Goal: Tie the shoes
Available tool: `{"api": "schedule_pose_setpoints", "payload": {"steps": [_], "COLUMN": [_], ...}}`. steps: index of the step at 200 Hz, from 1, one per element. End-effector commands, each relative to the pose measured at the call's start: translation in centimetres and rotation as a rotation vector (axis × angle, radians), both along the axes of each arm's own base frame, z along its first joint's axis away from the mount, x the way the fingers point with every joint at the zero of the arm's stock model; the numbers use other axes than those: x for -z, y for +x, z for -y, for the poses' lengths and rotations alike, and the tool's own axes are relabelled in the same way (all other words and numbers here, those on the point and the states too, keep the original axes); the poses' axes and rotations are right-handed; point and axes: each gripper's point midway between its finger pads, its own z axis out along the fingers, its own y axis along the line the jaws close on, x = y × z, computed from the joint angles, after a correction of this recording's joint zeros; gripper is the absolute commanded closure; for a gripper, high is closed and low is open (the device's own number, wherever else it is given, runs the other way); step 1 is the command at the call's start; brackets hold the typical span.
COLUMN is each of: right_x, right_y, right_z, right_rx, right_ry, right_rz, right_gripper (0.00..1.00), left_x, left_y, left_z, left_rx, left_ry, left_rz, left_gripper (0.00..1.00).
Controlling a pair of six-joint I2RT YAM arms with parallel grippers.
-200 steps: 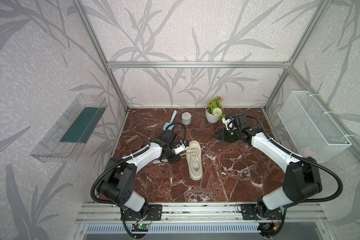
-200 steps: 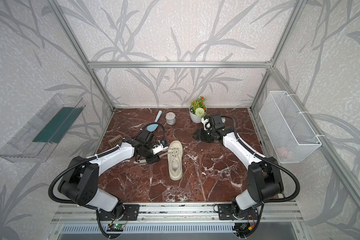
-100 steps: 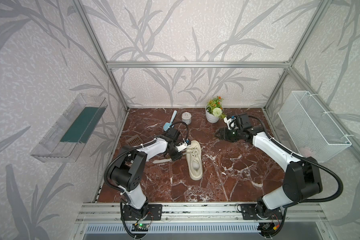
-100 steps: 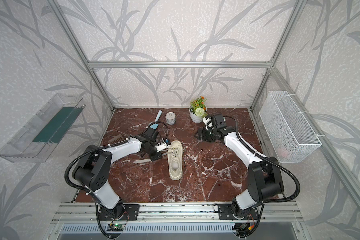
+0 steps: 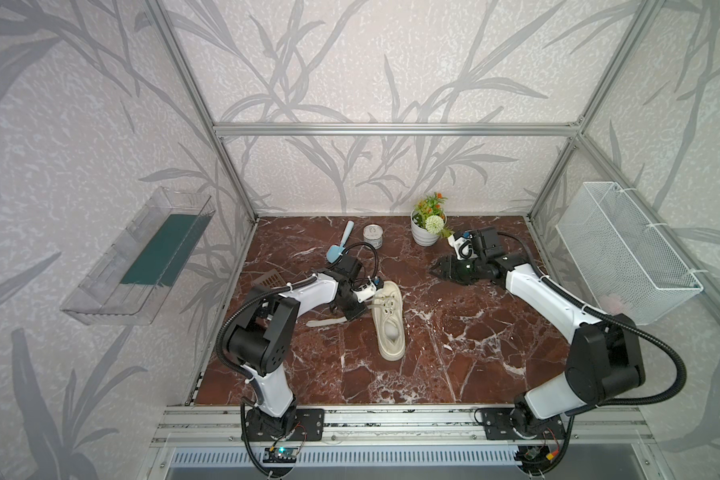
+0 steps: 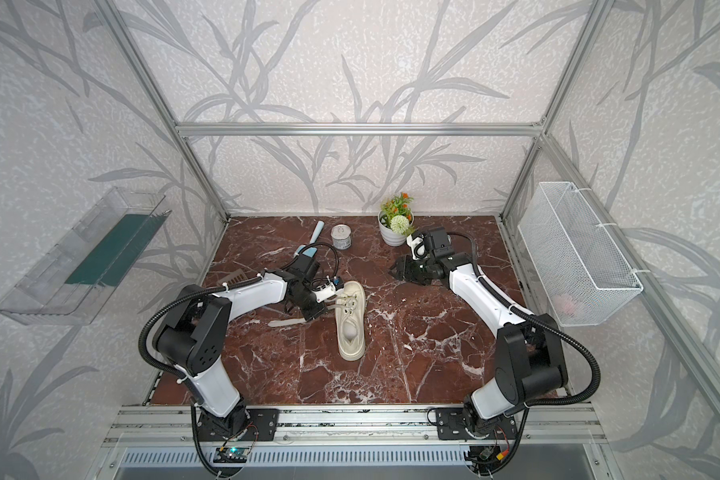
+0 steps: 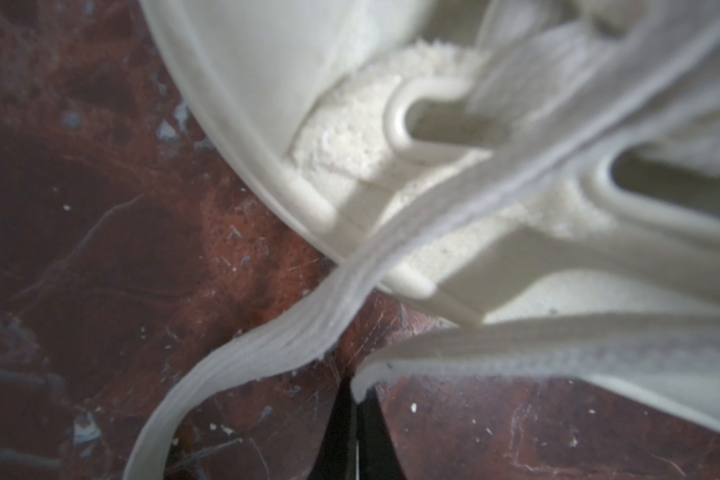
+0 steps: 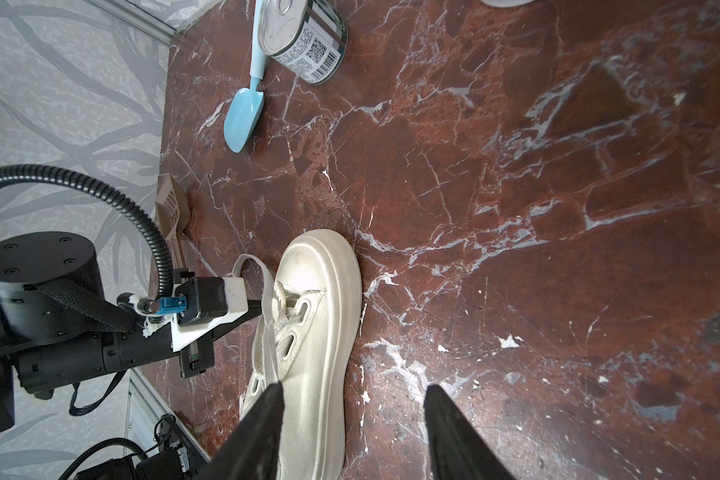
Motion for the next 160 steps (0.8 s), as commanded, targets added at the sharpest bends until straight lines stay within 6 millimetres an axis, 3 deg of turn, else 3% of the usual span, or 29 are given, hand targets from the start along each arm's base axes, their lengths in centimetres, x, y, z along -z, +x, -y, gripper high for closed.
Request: {"api": "schedule_pose_setpoints", "payload": {"steps": [1,49,109,160], "right_x": [-1.0,-1.2,-0.2,0.7], "right_y": [-0.9,-1.5,-2.0,-2.0], "right_z": [0.2,0.3,0.2,-0.2], "right_rx": [-0.013,-0.009,-0.013,-0.032], "right_ry": [0.011,0.023,0.034,0.043], "right_rz": [0.014,0.016,0.003,-0.007], "right_gripper": [0.45,0.45,0.45,0.45], "left_x": [-1.3,-4.9,-9.0,-10.6], "left_y": [-0.3,-1.0,-1.8,-0.8], "left_z": [0.4,1.1,4.0,6.6], "left_rx": [0.016,0.001,-0.039,-0.101], "left_ry": [-0.037,-0.114,-0.276,-0.382], "left_rz": [0.028,0.058,-0.001,-0.05], "left_gripper": [1.0,1.0,1.0,1.0]}}
